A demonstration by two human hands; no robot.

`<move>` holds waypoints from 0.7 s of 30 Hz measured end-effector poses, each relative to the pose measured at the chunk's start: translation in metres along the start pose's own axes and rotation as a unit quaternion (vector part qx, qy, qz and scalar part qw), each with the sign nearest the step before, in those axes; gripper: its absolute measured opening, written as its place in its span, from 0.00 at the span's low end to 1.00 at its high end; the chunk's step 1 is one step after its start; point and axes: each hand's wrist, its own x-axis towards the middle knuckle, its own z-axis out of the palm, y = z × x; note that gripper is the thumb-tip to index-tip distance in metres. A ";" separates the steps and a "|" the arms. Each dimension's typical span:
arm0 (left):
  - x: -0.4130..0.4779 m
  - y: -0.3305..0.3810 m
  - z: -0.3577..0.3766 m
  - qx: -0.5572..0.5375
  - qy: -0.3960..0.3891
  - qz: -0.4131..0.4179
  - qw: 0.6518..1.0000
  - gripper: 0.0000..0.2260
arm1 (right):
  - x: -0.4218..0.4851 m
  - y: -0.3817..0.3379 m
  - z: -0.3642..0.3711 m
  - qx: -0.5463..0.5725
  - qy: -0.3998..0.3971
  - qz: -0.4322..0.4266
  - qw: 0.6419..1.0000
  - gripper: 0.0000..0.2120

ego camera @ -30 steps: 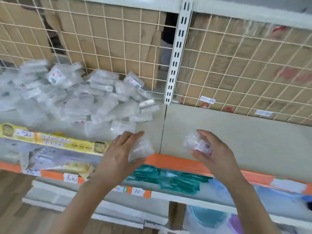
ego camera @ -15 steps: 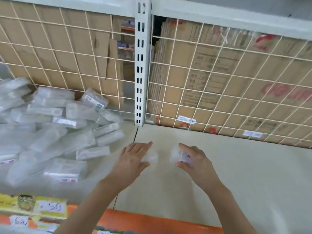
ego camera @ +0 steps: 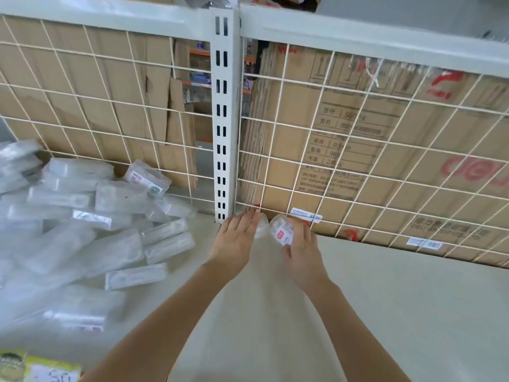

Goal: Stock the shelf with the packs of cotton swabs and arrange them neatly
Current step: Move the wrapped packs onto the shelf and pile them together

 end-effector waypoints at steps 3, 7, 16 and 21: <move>-0.003 0.007 0.000 0.007 -0.030 -0.020 0.999 0.30 | 0.000 0.002 0.005 0.007 0.018 -0.004 1.000 0.26; -0.013 0.006 -0.006 -0.058 0.010 -0.047 0.997 0.32 | -0.012 0.007 0.001 0.007 0.051 -0.016 0.999 0.29; -0.084 -0.056 -0.091 -0.166 0.097 -0.063 0.979 0.20 | -0.050 -0.041 -0.012 0.059 0.094 -0.137 0.984 0.21; -0.153 -0.119 -0.122 -0.156 0.096 -0.107 0.977 0.15 | -0.064 -0.101 0.029 0.077 -0.024 -0.168 0.983 0.21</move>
